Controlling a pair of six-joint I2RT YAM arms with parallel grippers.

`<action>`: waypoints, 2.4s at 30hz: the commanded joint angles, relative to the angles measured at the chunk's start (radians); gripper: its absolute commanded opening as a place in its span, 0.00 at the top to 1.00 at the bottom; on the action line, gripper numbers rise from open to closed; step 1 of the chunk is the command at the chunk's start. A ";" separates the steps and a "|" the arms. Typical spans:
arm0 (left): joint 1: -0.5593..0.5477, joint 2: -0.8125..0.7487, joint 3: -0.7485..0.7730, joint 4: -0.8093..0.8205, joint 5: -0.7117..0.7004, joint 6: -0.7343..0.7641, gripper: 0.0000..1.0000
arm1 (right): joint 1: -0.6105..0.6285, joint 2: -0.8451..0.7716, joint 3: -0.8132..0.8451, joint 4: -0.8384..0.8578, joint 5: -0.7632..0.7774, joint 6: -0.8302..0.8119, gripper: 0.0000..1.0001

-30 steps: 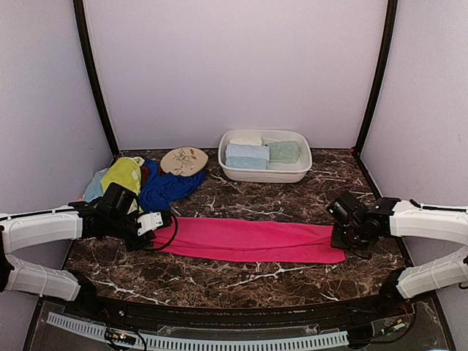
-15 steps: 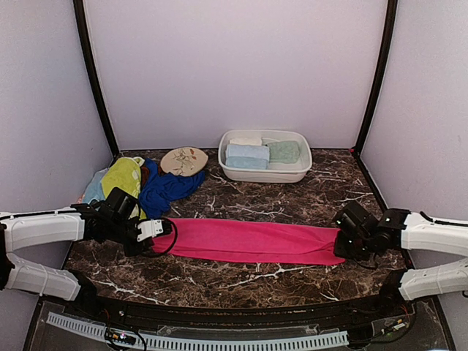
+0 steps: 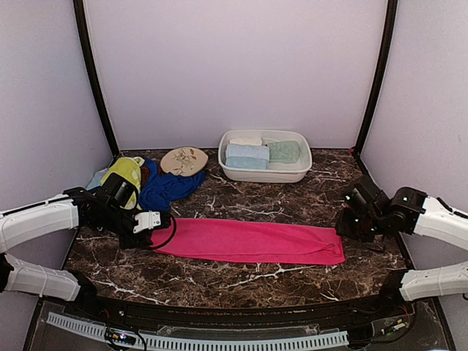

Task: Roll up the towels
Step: Fold the towel at the center of the board, then adjust the towel at the center of the board.

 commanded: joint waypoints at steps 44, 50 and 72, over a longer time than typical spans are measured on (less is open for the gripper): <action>-0.027 0.009 -0.154 0.227 -0.135 0.003 0.85 | -0.249 0.339 -0.096 0.441 -0.296 -0.224 0.77; -0.030 0.022 -0.057 0.151 -0.040 -0.067 0.85 | -0.298 0.425 -0.078 0.476 -0.304 -0.271 0.92; -0.052 0.029 -0.269 0.293 -0.185 -0.024 0.91 | -0.429 0.504 -0.031 0.431 -0.190 -0.358 1.00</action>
